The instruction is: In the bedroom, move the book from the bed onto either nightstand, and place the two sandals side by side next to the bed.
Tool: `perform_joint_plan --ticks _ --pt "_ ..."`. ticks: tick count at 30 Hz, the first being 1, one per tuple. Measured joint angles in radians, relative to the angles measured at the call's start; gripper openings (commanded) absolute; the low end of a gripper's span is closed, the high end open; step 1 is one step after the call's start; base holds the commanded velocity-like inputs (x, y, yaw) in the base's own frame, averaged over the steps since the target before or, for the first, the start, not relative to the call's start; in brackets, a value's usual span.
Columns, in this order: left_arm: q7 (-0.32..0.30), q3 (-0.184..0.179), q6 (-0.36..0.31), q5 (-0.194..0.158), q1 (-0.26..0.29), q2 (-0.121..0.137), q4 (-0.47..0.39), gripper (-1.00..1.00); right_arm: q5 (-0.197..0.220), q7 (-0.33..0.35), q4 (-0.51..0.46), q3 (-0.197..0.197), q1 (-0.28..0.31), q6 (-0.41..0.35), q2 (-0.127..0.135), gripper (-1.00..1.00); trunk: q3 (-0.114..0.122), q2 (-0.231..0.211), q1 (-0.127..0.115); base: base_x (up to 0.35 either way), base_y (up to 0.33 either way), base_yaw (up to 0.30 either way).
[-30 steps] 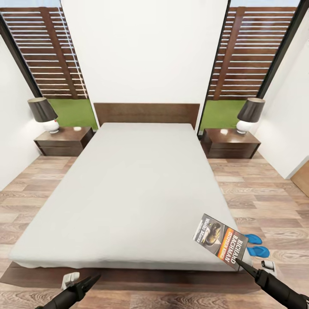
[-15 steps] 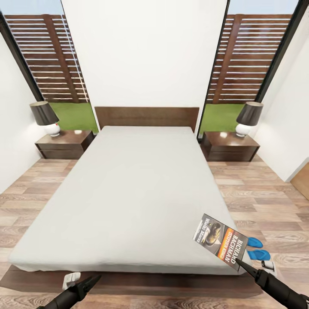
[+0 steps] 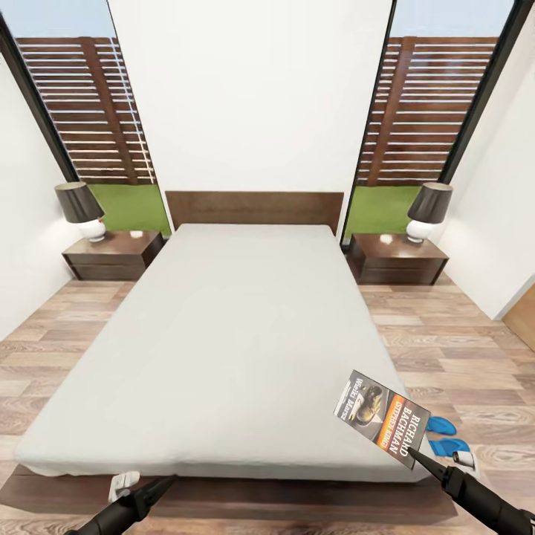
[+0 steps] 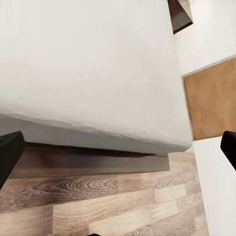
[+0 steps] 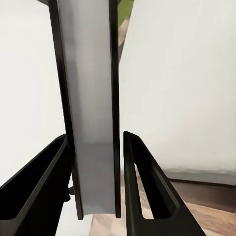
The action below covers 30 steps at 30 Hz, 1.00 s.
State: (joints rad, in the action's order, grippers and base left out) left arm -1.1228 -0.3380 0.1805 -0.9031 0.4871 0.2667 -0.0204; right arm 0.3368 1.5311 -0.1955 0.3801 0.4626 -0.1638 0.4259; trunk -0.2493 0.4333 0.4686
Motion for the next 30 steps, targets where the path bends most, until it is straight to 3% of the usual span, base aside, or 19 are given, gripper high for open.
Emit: perform_joint_plan --ticks 30 --pt "0.008 0.000 0.000 0.000 0.000 0.000 0.000 1.00 0.000 0.000 0.000 0.000 0.000 0.009 0.000 -1.00 0.048 0.000 0.000 0.000 0.000 0.000"
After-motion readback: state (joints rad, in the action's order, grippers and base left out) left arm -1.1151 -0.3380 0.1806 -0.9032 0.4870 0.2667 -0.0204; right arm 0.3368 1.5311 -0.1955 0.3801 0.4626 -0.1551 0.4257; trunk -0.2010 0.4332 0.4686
